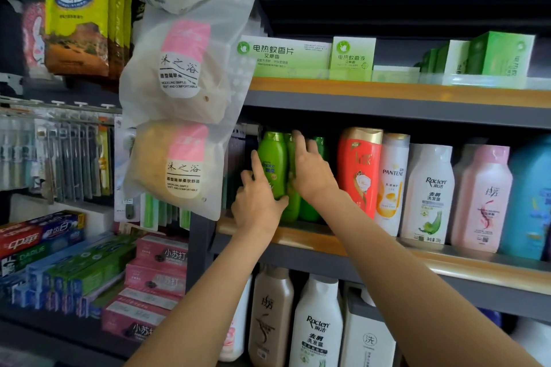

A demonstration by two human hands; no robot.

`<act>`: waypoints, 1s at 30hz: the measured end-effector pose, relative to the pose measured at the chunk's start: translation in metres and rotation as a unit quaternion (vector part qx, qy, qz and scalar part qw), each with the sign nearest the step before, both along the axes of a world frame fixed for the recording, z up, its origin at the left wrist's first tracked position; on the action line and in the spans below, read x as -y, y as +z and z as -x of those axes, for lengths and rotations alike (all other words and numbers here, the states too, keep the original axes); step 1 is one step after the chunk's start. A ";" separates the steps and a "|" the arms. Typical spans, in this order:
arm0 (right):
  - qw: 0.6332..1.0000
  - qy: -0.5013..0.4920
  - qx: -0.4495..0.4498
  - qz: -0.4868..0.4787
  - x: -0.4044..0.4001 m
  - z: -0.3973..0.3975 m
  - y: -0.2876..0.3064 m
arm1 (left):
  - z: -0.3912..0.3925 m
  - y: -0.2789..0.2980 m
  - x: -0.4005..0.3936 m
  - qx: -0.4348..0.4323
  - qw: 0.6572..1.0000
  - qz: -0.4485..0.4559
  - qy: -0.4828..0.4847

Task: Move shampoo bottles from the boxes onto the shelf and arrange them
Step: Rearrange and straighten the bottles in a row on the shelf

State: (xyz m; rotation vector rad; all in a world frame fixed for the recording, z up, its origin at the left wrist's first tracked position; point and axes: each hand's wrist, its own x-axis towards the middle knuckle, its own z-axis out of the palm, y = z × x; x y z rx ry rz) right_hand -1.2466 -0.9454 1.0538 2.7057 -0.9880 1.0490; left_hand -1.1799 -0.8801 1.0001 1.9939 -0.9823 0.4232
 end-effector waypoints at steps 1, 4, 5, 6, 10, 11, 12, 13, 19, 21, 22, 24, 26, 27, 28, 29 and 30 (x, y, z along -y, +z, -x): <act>1.000 -0.002 0.003 0.003 0.000 0.000 -0.004 | 0.001 0.000 0.001 0.003 1.000 0.000 0.000; 0.999 -0.022 0.023 0.010 -0.004 0.001 -0.014 | 0.002 -0.001 0.003 0.007 1.000 0.001 -0.002; 0.999 -0.030 0.033 0.009 -0.005 0.001 -0.019 | 0.002 -0.001 0.003 0.005 1.000 0.001 -0.003; 0.998 -0.037 0.040 0.002 -0.007 0.002 -0.025 | 0.003 -0.001 0.004 0.004 1.000 0.000 -0.002; 0.994 -0.069 0.062 -0.055 -0.010 0.008 -0.045 | 0.003 -0.001 0.005 -0.001 1.000 0.000 0.003; 0.993 -0.082 0.052 -0.063 -0.009 0.008 -0.046 | 0.003 -0.002 0.006 -0.002 1.000 0.001 0.005; 0.992 -0.095 0.030 -0.075 -0.007 0.008 -0.046 | 0.003 -0.002 0.007 -0.003 1.000 0.001 0.008; 0.990 -0.104 0.004 -0.090 -0.005 0.008 -0.045 | 0.003 -0.002 0.007 -0.003 1.000 0.000 0.010; 0.975 -0.084 -0.007 -0.206 -0.001 0.012 -0.035 | 0.002 -0.002 0.008 -0.001 1.000 -0.001 0.006; 0.970 -0.086 0.010 -0.226 0.000 0.012 -0.034 | 0.001 -0.002 0.007 -0.002 1.000 -0.001 0.002; 0.969 -0.088 0.015 -0.228 0.000 0.012 -0.034 | 0.000 -0.002 0.007 -0.002 1.000 0.000 0.000; 0.971 -0.092 0.008 -0.221 0.000 0.013 -0.034 | 0.001 -0.002 0.007 -0.004 1.000 -0.002 0.001; 0.971 -0.090 0.003 -0.221 -0.001 0.013 -0.032 | 0.001 -0.002 0.007 -0.005 1.000 -0.004 0.003; 0.970 -0.089 0.002 -0.227 -0.001 0.013 -0.031 | 0.001 -0.002 0.008 -0.006 1.000 -0.003 0.003; 0.969 -0.090 0.000 -0.230 -0.001 0.013 -0.031 | 0.001 -0.002 0.008 -0.007 1.000 -0.003 0.003; 0.968 -0.090 -0.002 -0.235 0.000 0.012 -0.031 | 0.000 -0.002 0.008 -0.007 1.000 -0.003 0.002; 0.967 -0.089 -0.001 -0.241 0.000 0.010 -0.031 | 0.000 -0.002 0.008 -0.007 1.000 -0.003 0.002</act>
